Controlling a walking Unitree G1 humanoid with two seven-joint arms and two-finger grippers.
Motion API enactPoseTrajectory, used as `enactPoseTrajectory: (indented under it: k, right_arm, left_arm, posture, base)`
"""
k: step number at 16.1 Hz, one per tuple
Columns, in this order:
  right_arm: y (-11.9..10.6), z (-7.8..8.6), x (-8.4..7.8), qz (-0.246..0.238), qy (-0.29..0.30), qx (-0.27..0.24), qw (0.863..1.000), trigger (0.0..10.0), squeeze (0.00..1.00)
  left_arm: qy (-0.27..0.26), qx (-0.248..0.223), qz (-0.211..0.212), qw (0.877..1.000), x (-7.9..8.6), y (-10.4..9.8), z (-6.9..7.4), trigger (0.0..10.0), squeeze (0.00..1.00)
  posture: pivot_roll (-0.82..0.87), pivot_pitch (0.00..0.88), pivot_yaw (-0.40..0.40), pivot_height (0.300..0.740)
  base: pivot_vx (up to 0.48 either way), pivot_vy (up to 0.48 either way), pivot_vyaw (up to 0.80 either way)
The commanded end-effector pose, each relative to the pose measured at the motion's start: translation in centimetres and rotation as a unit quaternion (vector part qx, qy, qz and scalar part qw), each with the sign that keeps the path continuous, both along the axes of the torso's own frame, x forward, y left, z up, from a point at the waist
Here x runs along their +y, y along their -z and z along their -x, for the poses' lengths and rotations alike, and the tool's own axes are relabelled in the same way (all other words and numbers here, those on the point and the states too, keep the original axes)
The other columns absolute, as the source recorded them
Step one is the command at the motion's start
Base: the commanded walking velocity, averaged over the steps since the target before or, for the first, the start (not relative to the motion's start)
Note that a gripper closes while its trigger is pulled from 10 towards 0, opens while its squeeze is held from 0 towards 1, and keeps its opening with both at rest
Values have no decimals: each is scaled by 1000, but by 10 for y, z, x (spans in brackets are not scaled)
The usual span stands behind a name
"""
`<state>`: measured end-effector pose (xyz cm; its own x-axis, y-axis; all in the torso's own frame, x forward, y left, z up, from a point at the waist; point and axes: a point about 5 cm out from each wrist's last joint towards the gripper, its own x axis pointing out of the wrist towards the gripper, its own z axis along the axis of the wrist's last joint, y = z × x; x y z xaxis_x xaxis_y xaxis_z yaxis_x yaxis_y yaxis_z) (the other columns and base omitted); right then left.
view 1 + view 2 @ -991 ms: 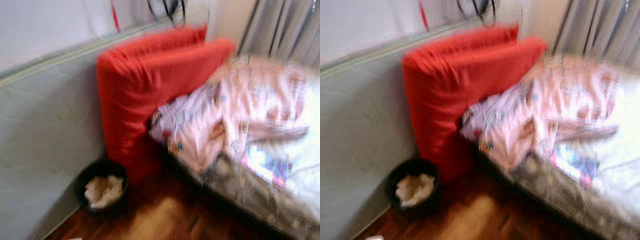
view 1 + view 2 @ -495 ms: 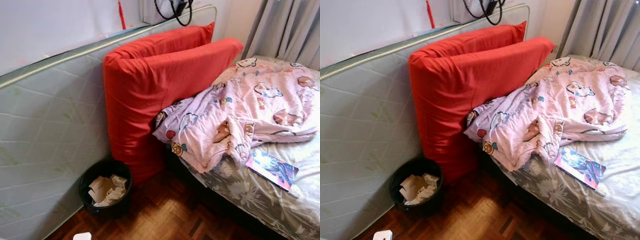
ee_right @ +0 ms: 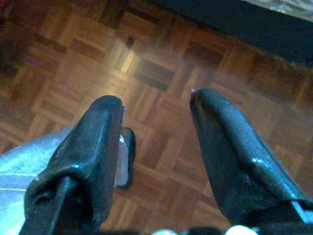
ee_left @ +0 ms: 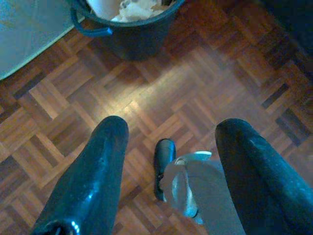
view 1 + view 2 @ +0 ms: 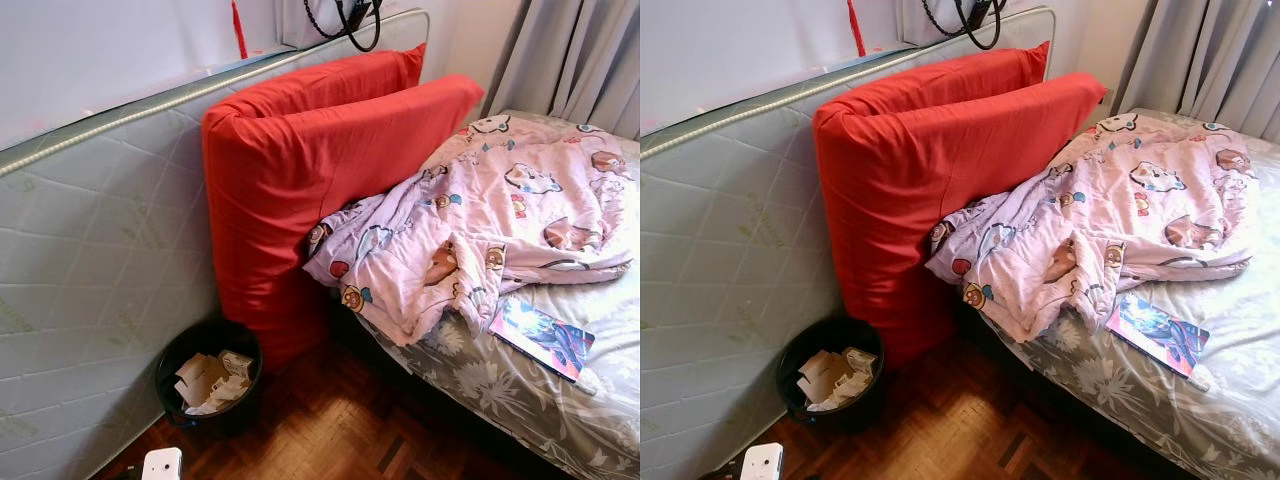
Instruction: Clean up the room
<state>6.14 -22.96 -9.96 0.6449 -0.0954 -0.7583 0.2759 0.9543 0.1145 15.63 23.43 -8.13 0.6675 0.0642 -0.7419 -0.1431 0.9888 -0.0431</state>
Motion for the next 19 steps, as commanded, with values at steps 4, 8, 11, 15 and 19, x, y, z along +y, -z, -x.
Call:
enactPoseTrajectory:
  k: [4, 8, 11, 15, 19]
  right_arm:
    - [-5, -3, -1, -8, 60, -57, 997, 10000, 0]
    - [-72, -176, -1, 28, 38, -223, 974, 10000, 0]
    - [-84, -185, -3, 31, 21, -267, 963, 10000, 0]
    - [-100, -176, -6, 71, -12, -331, 941, 10000, 0]
    - [-100, -155, -4, 80, -25, -343, 936, 10000, 0]
  left_arm:
    - [-3, -25, 5, 1000, 2, -2, 0, 10000, 0]
    - [-4, -274, -11, 962, 5, -74, -91, 10000, 0]
    - [22, -336, -20, 942, 2, -95, -105, 10000, 0]
    - [44, -393, -43, 918, 6, -111, -83, 10000, 0]
    - [66, -371, -48, 925, 10, -105, -63, 10000, 0]
  posture:
    - [76, 0, -15, 740]
    - [74, 0, -17, 740]
    - [71, 0, -16, 740]
    - [62, 0, -11, 740]
    - [48, 0, -2, 740]
  base:
    - [0, 0, 0]
    - [0, 0, 0]
    - [0, 0, 0]
    - [0, 0, 0]
    - [0, 0, 0]
